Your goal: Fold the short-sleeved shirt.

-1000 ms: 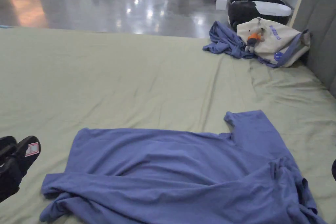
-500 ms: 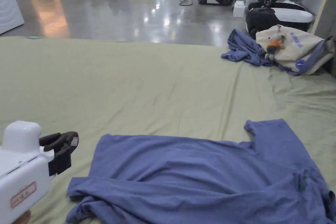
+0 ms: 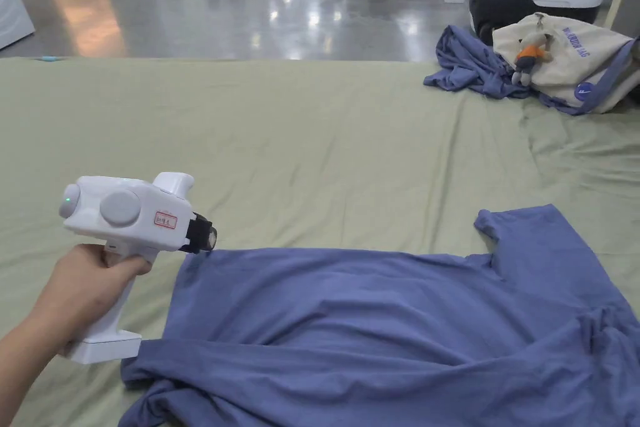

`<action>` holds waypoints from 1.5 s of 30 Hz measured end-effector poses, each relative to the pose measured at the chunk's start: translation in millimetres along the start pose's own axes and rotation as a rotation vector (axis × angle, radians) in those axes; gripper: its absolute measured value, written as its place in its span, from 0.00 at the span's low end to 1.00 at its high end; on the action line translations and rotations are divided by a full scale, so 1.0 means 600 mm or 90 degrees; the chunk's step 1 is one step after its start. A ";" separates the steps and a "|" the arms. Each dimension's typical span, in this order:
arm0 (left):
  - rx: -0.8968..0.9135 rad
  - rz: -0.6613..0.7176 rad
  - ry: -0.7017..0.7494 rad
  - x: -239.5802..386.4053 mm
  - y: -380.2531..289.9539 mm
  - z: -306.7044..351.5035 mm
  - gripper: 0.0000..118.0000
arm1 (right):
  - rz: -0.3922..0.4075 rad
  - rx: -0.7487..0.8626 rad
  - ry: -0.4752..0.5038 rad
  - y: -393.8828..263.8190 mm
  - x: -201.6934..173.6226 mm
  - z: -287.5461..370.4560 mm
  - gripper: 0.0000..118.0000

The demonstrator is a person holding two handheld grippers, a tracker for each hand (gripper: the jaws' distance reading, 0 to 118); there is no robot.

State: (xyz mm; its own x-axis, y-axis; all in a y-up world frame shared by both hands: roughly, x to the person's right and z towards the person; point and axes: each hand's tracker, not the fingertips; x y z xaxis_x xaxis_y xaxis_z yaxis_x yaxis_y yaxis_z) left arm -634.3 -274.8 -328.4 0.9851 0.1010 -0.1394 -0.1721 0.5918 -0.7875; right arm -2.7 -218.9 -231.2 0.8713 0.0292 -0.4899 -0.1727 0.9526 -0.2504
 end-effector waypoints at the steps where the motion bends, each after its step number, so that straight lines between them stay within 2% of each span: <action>1: 0.000 -0.010 0.005 0.003 0.000 0.000 0.13 | 0.001 -0.003 -0.002 -0.001 0.001 0.000 0.02; 4: -0.017 0.023 -0.014 -0.012 -0.005 0.001 0.44 | 0.001 -0.012 -0.005 -0.004 0.005 -0.002 0.02; 5: -0.007 0.030 -0.011 -0.014 -0.007 0.002 0.74 | 0.000 -0.014 -0.003 -0.004 0.006 -0.003 0.02; 6: -0.008 0.035 -0.007 -0.014 -0.010 0.006 0.82 | 0.000 -0.016 -0.002 -0.005 0.006 -0.003 0.02; 9: -0.023 0.046 -0.012 -0.011 -0.008 -0.004 0.82 | 0.005 -0.022 -0.001 -0.007 0.003 -0.006 0.02; 12: -0.047 -0.009 0.033 -0.006 -0.007 -0.027 0.82 | 0.002 -0.028 0.008 -0.008 0.002 -0.007 0.02; 15: -0.049 -0.038 0.040 0.013 -0.015 -0.032 0.82 | 0.008 -0.035 0.001 -0.009 0.001 -0.007 0.02; 17: -0.035 -0.039 0.038 0.023 -0.021 -0.029 0.82 | 0.010 -0.038 -0.001 -0.011 0.001 -0.006 0.02; 20: -0.037 -0.041 0.028 0.021 -0.027 -0.035 0.90 | 0.011 -0.041 0.001 -0.010 0.002 -0.007 0.02; 21: -0.067 -0.014 0.015 0.019 -0.031 -0.043 0.91 | 0.016 -0.041 -0.001 -0.010 0.002 -0.007 0.02; 23: -0.077 0.009 0.023 0.013 -0.037 -0.054 0.92 | 0.019 -0.041 -0.001 -0.009 0.003 -0.008 0.02; 25: -0.069 -0.031 0.035 0.025 -0.037 -0.045 0.92 | 0.015 -0.036 0.002 -0.007 0.003 -0.007 0.02; 28: -0.073 -0.032 0.055 0.036 -0.037 -0.050 0.92 | 0.014 -0.037 0.005 -0.003 0.001 -0.008 0.02; 30: -0.080 -0.029 0.061 0.037 -0.030 -0.048 0.87 | 0.027 -0.041 0.003 -0.004 -0.003 -0.008 0.02; 32: -0.067 -0.039 0.061 0.040 -0.032 -0.032 0.71 | 0.036 -0.045 0.001 -0.005 -0.005 -0.010 0.02; 34: -0.058 -0.052 0.062 0.041 -0.031 -0.018 0.64 | 0.031 -0.046 0.003 -0.006 -0.004 -0.009 0.02; 35: -0.051 -0.060 0.051 0.043 -0.032 -0.009 0.48 | 0.028 -0.047 0.003 -0.004 -0.005 -0.010 0.02; 36: -0.045 -0.057 0.049 0.045 -0.034 -0.002 0.15 | 0.026 -0.047 0.002 -0.004 -0.005 -0.010 0.02; 37: -0.040 -0.048 0.055 0.048 -0.035 0.001 0.06 | 0.024 -0.046 0.001 -0.004 -0.004 -0.010 0.02; 42: 0.034 -0.049 0.037 0.064 -0.041 0.033 0.05 | 0.024 -0.048 -0.005 0.000 0.004 -0.009 0.02; 45: 0.034 -0.063 0.053 0.078 -0.033 0.040 0.05 | 0.023 -0.044 -0.013 0.004 0.015 -0.011 0.02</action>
State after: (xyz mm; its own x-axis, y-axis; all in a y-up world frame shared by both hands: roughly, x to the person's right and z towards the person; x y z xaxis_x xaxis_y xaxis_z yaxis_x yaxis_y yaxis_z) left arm -584.8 -262.5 -305.1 0.9931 -0.0259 -0.1142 -0.0716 0.6374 -0.7672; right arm 1.8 -218.6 -241.9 0.8732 0.0704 -0.4822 -0.2352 0.9275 -0.2907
